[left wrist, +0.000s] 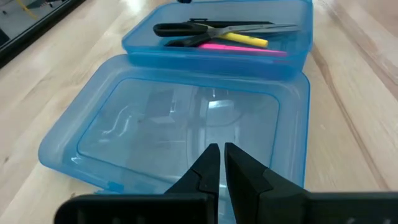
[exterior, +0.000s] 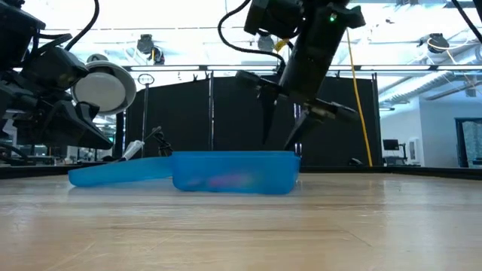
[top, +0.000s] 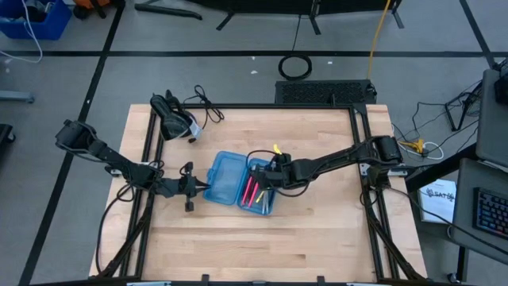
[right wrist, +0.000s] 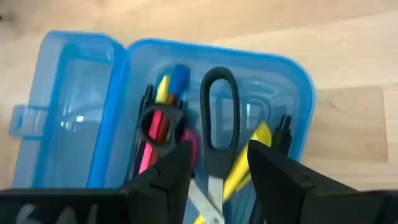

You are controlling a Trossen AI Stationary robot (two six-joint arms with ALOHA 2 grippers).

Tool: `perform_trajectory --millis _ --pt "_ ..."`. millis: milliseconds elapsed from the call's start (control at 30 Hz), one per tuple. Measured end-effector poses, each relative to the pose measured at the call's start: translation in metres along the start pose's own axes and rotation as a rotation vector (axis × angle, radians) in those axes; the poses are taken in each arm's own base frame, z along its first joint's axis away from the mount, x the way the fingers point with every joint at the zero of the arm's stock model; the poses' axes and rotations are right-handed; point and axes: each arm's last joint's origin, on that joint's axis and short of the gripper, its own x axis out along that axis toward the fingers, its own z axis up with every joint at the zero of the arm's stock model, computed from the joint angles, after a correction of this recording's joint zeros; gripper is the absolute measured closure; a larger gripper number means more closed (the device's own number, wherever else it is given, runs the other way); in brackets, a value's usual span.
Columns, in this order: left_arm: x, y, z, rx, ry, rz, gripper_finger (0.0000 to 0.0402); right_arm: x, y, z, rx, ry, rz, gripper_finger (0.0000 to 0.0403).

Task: Pick & place school supplies into a supply box
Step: Return to Home Position

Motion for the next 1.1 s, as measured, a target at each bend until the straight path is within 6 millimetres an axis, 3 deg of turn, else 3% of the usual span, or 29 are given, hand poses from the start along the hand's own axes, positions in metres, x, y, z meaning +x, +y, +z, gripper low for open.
perform_trajectory --millis 100,233,400,600,700,800,933,1100 --pt "0.0 0.0 0.0 0.0 -0.001 0.0 0.0371 -0.007 0.005 0.002 -0.031 0.019 0.02 0.025" --pt "0.0 0.0 -0.003 0.019 0.033 -0.02 0.0371 -0.04 0.026 -0.002 -0.176 -0.051 0.177 0.025" --pt "-0.002 -0.004 0.002 0.043 -0.008 -0.127 0.0371 -0.088 0.036 -0.036 -0.584 -0.171 0.416 0.025" --pt "-0.013 -0.012 0.026 0.219 -0.248 -0.209 0.0371 -0.123 0.024 -0.068 -1.044 -0.367 0.456 0.0272" --pt "-0.019 -0.013 0.053 0.156 -0.293 -0.143 0.0374 -0.137 0.018 -0.074 -1.236 -0.433 0.453 0.0328" --pt "-0.026 -0.013 0.086 0.181 -0.188 -0.094 0.0392 -0.149 0.011 -0.074 -1.368 -0.472 0.469 0.0389" --pt "-0.045 -0.011 0.132 0.27 -0.092 -0.085 0.0394 -0.154 -0.006 -0.063 -1.384 -0.505 0.512 0.0395" --pt "-0.071 -0.013 0.176 0.438 -0.211 -0.056 0.0398 -0.153 -0.05 -0.036 -1.362 -0.568 0.639 0.0401"
